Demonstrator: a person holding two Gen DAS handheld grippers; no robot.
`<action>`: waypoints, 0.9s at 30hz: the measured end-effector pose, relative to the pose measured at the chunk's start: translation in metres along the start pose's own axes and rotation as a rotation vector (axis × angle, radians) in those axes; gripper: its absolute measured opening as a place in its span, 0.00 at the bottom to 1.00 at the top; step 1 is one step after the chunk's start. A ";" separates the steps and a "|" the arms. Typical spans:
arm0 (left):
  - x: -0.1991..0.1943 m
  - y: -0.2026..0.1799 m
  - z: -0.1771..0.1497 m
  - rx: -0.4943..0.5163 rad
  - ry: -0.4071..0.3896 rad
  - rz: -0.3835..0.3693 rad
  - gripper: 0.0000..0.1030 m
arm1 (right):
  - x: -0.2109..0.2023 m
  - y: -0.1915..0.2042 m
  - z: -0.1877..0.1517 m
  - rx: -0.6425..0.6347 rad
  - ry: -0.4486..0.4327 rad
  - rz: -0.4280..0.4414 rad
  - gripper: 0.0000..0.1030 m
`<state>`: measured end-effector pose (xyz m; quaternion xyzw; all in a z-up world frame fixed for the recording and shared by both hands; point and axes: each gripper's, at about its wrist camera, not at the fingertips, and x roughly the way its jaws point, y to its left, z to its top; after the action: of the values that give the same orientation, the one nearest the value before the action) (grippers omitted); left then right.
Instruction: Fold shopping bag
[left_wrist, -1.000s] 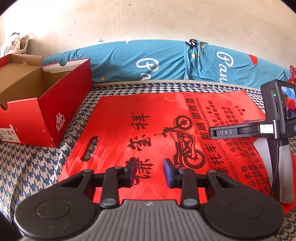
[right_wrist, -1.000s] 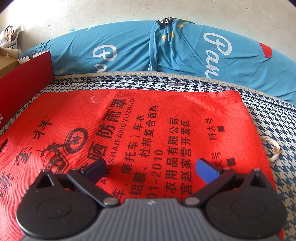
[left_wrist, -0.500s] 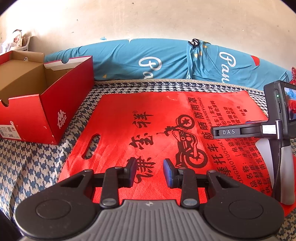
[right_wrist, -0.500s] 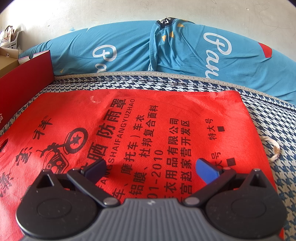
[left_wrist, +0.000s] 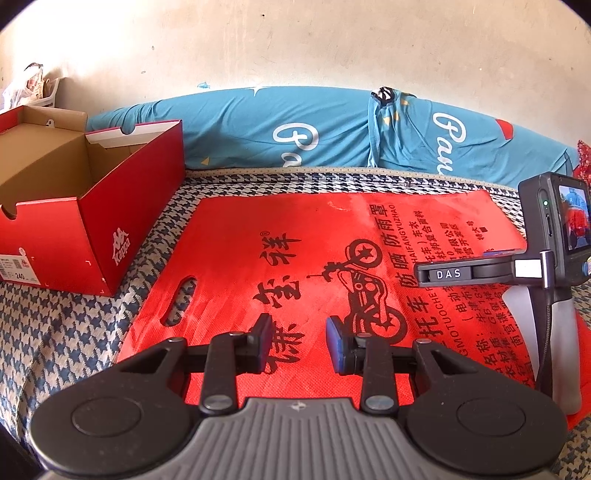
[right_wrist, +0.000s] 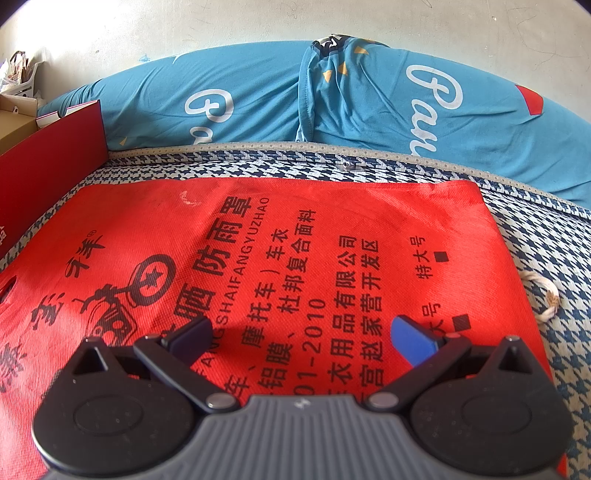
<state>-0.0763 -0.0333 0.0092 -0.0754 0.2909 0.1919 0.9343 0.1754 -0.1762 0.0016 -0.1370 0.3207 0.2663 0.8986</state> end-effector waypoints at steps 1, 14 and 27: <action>0.000 0.000 0.000 0.002 0.001 -0.001 0.31 | 0.000 0.000 0.000 0.000 0.000 0.000 1.00; 0.004 0.000 -0.001 -0.006 0.017 -0.006 0.32 | 0.000 0.000 -0.001 0.000 0.000 0.000 1.00; 0.001 0.002 -0.001 -0.024 -0.009 -0.017 0.52 | 0.000 0.000 -0.001 0.000 0.000 0.000 1.00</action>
<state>-0.0769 -0.0315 0.0077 -0.0880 0.2836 0.1876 0.9363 0.1751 -0.1760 0.0010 -0.1370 0.3207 0.2663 0.8986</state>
